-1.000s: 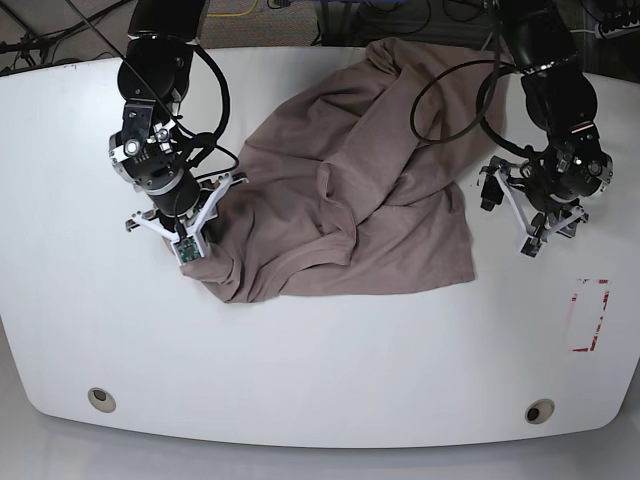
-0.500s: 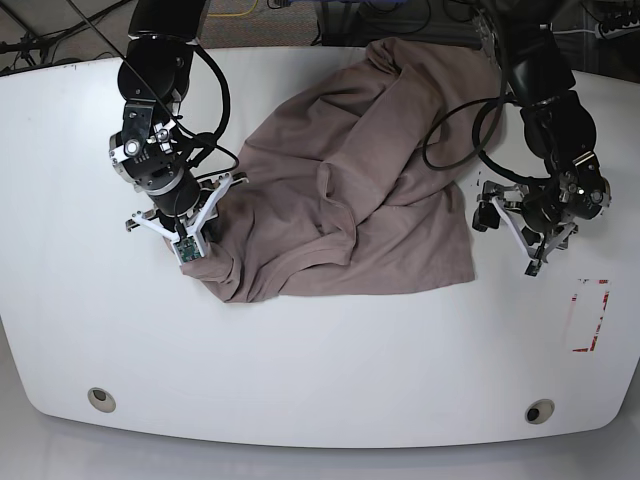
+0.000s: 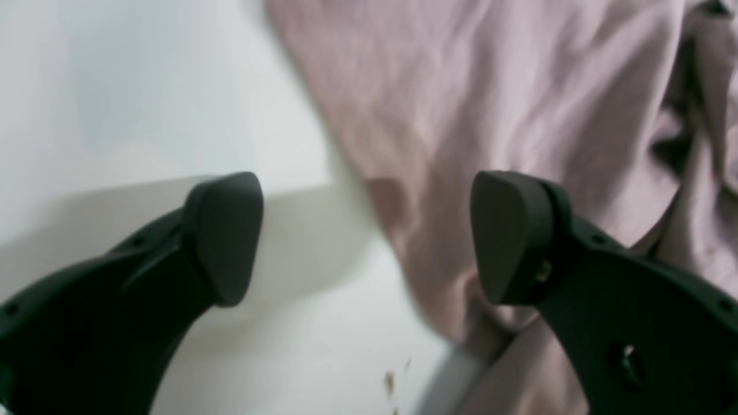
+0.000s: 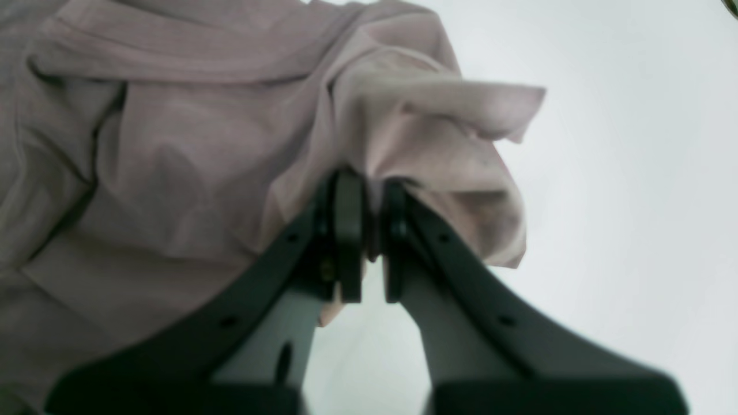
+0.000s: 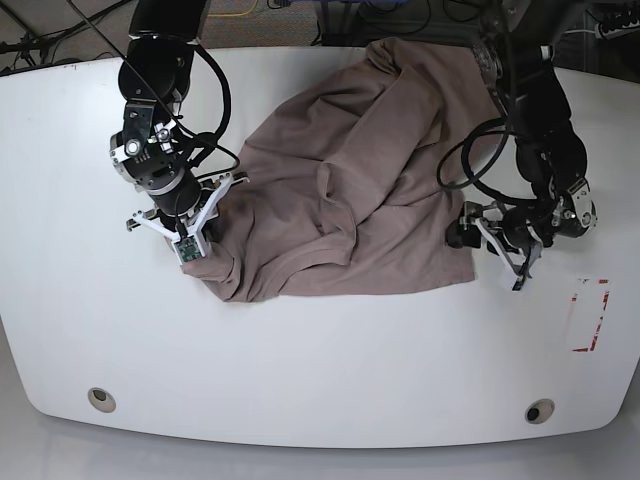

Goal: Fold the T-shirt properly
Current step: 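Lower the left gripper toward the shirt's edge beside the hem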

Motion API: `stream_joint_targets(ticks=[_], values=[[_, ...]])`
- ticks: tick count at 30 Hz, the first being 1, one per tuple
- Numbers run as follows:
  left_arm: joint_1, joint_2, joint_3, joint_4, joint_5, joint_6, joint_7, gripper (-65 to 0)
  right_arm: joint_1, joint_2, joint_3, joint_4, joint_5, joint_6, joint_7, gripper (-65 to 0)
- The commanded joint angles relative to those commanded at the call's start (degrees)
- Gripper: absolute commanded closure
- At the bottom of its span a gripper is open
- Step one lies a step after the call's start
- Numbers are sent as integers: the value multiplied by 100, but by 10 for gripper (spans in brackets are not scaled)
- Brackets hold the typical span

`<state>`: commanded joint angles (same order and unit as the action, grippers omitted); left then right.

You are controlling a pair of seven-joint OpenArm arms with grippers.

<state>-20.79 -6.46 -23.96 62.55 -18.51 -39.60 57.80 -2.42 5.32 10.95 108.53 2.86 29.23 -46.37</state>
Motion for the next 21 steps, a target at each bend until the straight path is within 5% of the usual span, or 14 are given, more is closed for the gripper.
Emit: stream_joint_targets(ticks=[21], values=[[-229, 237, 325, -747, 9, 9, -387, -531, 0, 0, 9, 0, 0, 0, 9, -38]])
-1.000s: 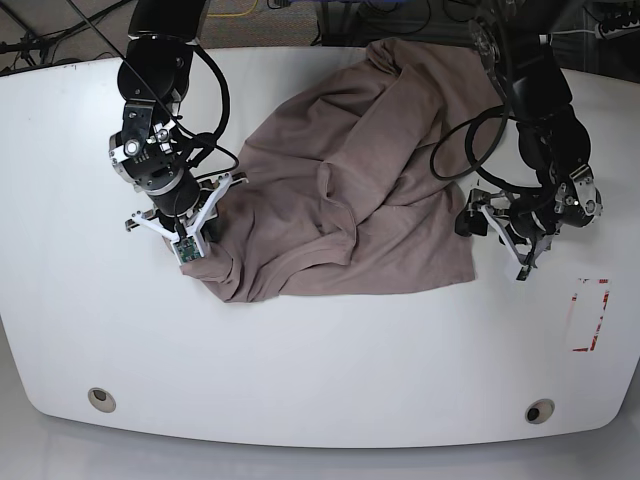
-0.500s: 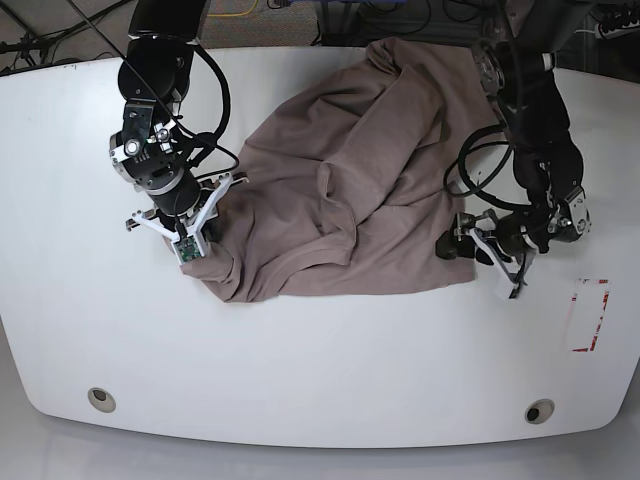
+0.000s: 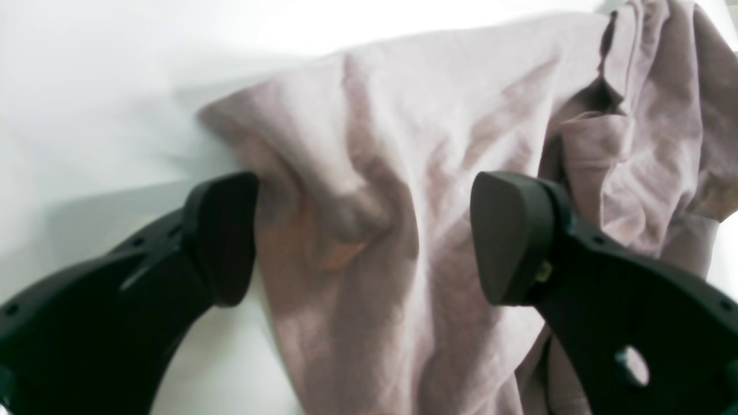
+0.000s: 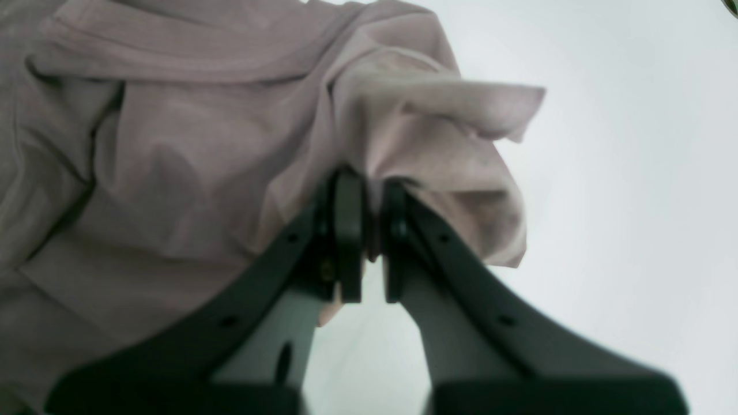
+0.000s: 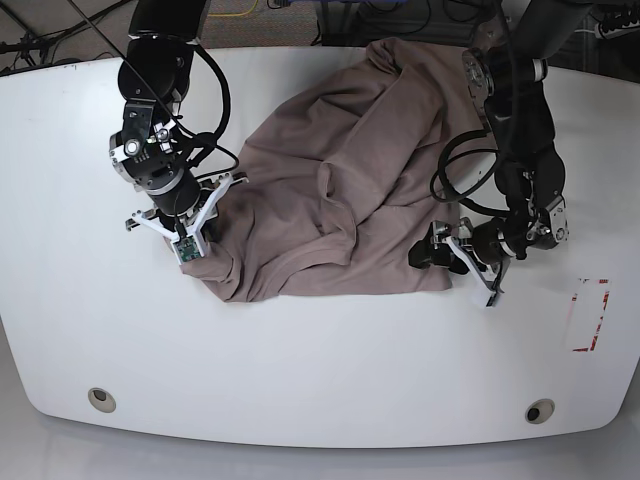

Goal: Fold the T-shirt properly
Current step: 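Lower the left gripper toward the shirt's edge beside the hem, then close the left gripper on the shirt's edge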

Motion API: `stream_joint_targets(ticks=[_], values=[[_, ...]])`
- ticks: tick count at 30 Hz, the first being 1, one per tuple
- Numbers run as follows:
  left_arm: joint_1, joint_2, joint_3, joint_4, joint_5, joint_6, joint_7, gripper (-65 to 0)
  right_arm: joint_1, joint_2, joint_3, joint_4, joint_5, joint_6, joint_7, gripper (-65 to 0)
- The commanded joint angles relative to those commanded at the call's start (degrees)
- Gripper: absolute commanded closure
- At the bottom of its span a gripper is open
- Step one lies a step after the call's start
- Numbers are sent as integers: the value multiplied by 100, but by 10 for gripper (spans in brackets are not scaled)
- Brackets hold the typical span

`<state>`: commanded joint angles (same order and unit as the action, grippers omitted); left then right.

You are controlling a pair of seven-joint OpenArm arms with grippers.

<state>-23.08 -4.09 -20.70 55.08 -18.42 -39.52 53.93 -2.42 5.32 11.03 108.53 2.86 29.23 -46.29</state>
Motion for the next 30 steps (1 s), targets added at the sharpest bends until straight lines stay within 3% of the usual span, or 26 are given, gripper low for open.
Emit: stream_joint_targets(ticks=[5, 15, 21, 26, 30], values=[[-70, 0, 0, 0, 18, 0, 0, -496, 0, 0, 0, 0, 18, 0, 0, -38], [-202, -26, -35, -563, 18, 18, -264, -203, -9, -9, 0, 18, 44, 9, 9, -38], [-422, -18, -9, -1213, 26, 9, -659, -71, -9, -9, 0, 26, 44, 9, 18, -38], [-527, -9, 0, -1556, 26, 9, -853, 0, -62, -9, 0, 35, 44, 9, 35, -38], [-545, -9, 0, -1618, 26, 9, -932, 0, -79, -9, 0, 35, 44, 9, 35, -38]])
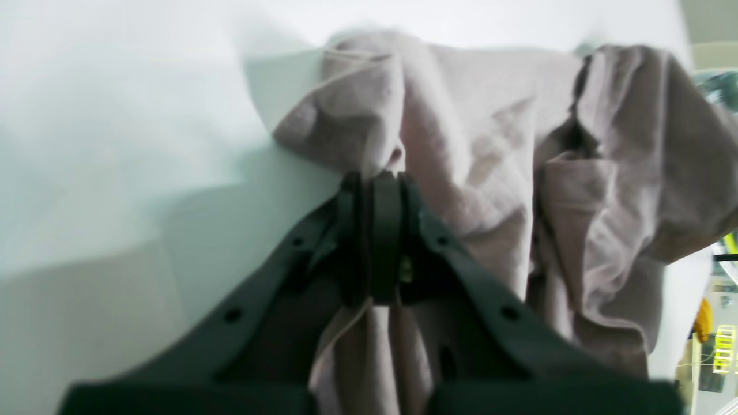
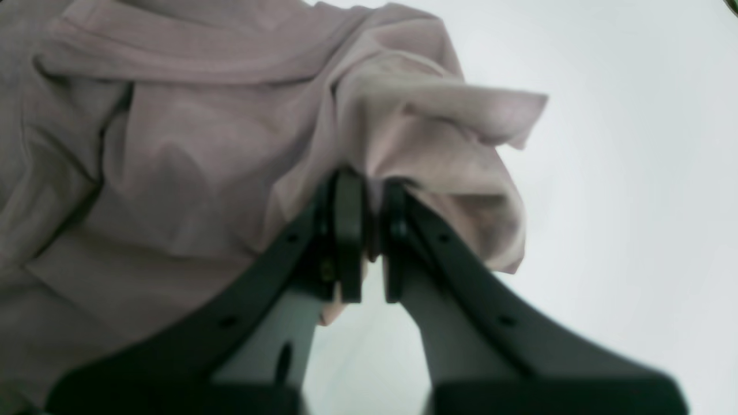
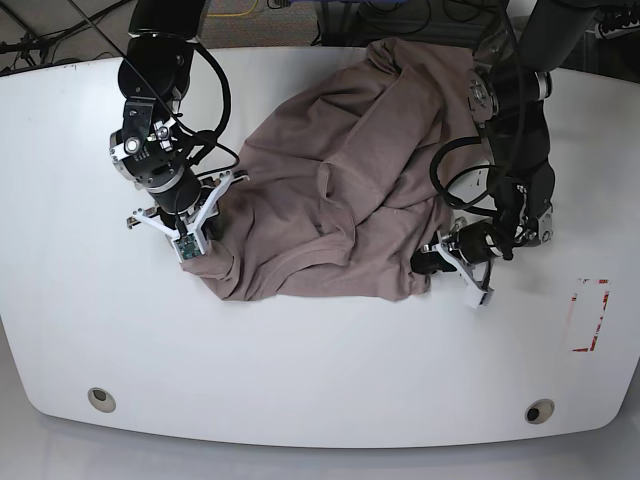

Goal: Fold the T-shirt properly
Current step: 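Close the left gripper on the shirt's edge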

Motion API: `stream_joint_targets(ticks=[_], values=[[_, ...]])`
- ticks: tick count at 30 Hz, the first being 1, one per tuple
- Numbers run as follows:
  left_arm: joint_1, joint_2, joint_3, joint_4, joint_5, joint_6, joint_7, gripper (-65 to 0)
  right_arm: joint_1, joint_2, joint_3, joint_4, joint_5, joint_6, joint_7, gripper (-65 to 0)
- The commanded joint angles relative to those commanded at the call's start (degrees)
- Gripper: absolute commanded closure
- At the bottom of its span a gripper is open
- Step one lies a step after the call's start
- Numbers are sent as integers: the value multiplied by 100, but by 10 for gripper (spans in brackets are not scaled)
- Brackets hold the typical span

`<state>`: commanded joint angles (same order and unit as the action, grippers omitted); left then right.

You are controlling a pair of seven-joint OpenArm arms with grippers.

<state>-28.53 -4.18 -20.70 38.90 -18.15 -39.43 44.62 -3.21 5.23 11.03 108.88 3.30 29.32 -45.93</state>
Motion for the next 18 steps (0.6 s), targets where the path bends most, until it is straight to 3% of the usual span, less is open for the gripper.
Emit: stream_joint_targets(ticks=[7, 14, 18], values=[[-18, -44, 0, 62, -26, -35, 53, 0, -9, 0, -9, 9, 0, 0, 0, -38], [62, -44, -237, 1415, -35, -44, 1160, 0, 35, 0, -9, 0, 0, 0, -35, -40], [325, -44, -334, 2462, -26, -35, 1538, 0, 149, 0, -9, -18, 9, 0, -35, -40]])
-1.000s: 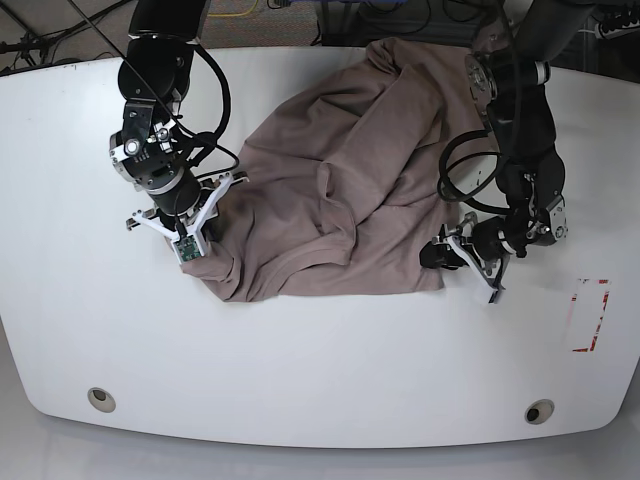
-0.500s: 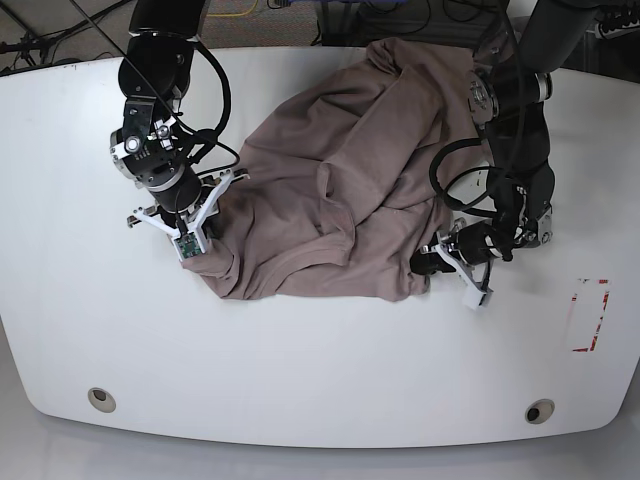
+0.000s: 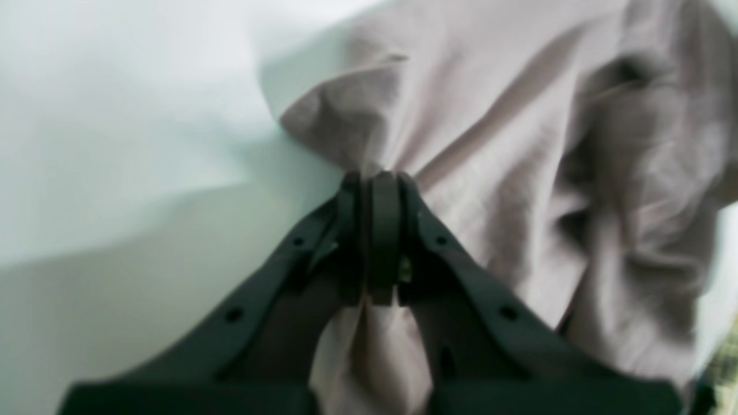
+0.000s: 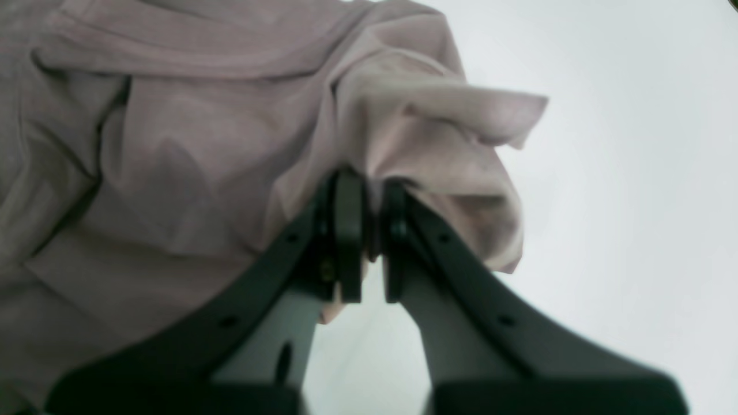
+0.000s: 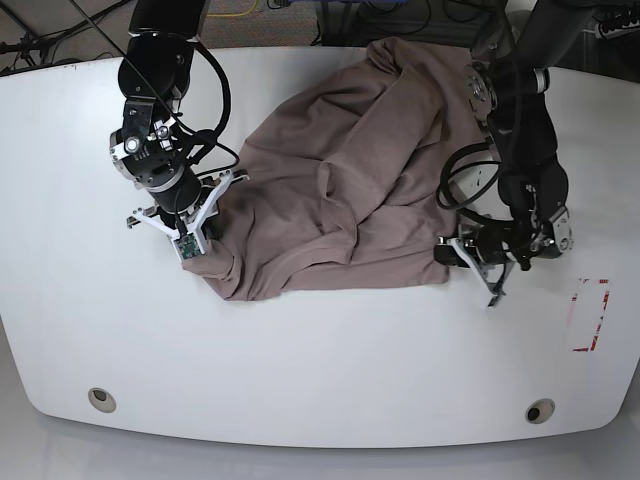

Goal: Fold the T-shirt properly
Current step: 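Close the left gripper on the shirt's edge, then lift the shirt with both grippers and swing it off the table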

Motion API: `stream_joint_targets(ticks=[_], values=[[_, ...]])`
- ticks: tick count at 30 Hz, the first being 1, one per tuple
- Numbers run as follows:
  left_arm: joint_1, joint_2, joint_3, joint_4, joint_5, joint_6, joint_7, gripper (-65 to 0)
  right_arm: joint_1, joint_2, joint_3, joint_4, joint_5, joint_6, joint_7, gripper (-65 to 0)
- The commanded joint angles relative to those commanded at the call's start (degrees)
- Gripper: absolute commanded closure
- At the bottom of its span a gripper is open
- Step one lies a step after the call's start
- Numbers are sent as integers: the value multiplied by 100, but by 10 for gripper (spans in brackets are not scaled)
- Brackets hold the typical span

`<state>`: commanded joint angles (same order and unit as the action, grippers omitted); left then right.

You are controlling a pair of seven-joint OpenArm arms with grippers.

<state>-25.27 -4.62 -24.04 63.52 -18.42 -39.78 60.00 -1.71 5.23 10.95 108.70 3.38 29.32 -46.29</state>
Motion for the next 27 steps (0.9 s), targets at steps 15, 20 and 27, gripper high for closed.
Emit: stream_joint_targets(ticks=[15, 20, 27], values=[[88, -167, -35, 2382, 0, 0, 747, 0, 800, 0, -26, -193, 0, 9, -9, -40], [-18, -193, -35, 3138, 0, 9, 914, 0, 1160, 26, -26, -334, 0, 35, -9, -40], [-484, -440, -35, 3763, 0, 18, 1371, 0, 1767, 44, -26, -615, -18, 369, -9, -40]])
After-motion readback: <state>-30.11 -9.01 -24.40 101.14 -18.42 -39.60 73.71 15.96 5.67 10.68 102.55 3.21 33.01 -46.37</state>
